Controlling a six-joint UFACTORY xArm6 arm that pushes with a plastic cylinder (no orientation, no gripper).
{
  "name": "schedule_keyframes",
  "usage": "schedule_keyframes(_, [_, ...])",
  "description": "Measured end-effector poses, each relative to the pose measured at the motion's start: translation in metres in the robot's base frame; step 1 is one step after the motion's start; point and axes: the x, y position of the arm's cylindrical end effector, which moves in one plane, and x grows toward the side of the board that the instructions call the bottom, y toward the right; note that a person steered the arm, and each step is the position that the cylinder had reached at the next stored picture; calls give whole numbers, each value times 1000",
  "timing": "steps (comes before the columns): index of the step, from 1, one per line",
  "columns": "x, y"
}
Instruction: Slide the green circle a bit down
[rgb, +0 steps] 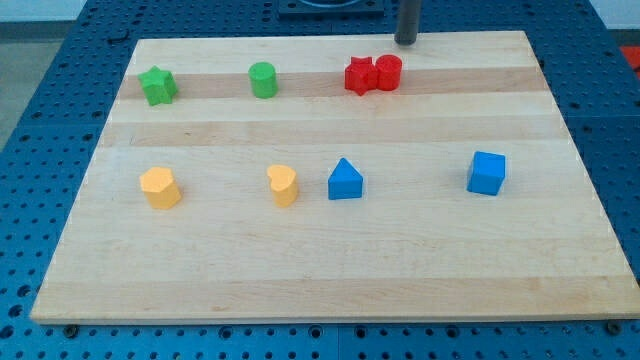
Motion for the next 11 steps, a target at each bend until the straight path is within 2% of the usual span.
schedule_keyframes(3, [6,-107])
schedule_keyframes(7, [17,-177])
schedule_keyframes(11, [121,-186])
